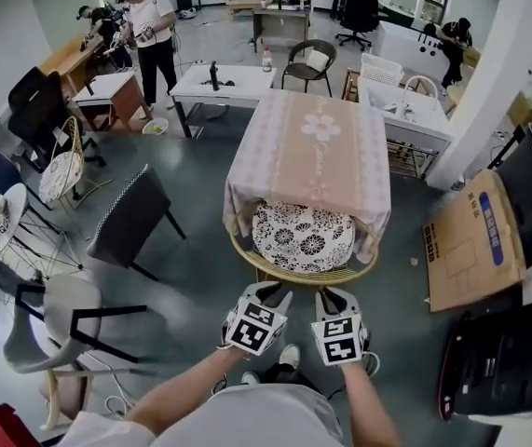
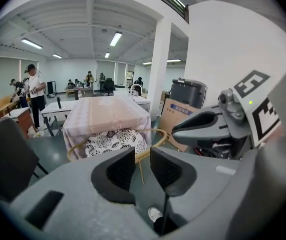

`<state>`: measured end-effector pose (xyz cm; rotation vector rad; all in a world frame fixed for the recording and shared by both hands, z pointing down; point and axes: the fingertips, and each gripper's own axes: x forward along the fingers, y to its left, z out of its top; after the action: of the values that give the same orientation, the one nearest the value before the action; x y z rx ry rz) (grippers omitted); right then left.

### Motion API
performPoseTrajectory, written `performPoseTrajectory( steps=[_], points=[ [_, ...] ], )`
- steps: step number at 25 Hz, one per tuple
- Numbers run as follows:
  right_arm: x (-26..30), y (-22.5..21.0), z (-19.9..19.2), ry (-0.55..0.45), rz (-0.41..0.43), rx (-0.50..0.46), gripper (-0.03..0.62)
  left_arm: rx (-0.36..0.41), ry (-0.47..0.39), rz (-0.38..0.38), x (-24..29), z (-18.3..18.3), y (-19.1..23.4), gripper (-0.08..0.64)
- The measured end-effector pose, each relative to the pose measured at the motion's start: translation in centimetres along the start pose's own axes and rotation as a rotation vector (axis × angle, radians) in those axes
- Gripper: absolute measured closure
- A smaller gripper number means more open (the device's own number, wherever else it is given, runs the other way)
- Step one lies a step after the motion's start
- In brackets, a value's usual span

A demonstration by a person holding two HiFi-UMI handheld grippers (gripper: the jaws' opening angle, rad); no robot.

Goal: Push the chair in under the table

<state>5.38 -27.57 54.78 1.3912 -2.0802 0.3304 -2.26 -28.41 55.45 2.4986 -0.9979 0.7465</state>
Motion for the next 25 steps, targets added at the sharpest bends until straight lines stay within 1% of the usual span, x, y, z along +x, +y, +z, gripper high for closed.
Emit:
performPoseTrajectory(
  steps=[3, 6, 8, 10, 13, 18, 25],
  points=[
    [-1.4, 0.9, 1.1, -0.038, -0.020, 0.038, 0.568, -0.033, -0.049, 0.012, -1.8, 0.8, -0.8, 0.505],
    [-2.6, 1.5, 1.7, -0.078, -0.038, 0.101, 0.580, -0.061, -0.082, -0.003, -3.0, 1.1, -1.9, 0.525],
    [-3.4, 2.0, 1.8, -0.096, -0.028, 0.158, 0.588, -0.075, -0.098, -0.008, -3.6, 1.3, -2.6, 0.536],
    [-4.1, 2.6, 2.0, -0.111, -0.013, 0.192, 0.589, -0.092, -0.107, -0.011, -4.1, 1.4, -3.0, 0.554],
    [-4.8, 3.3, 2.8, -0.135, -0.011, 0.201, 0.589, -0.127, -0.127, -0.025, -4.6, 1.9, -3.6, 0.554],
    [-5.2, 3.9, 3.6, -0.166, 0.005, 0.206, 0.589, -0.096, -0.133, 0.003, -4.8, 2.2, -4.0, 0.554],
    [-5.2, 4.4, 3.8, -0.163, 0.031, 0.190, 0.589, -0.099, -0.119, 0.014, -4.7, 1.9, -3.8, 0.555]
  ],
)
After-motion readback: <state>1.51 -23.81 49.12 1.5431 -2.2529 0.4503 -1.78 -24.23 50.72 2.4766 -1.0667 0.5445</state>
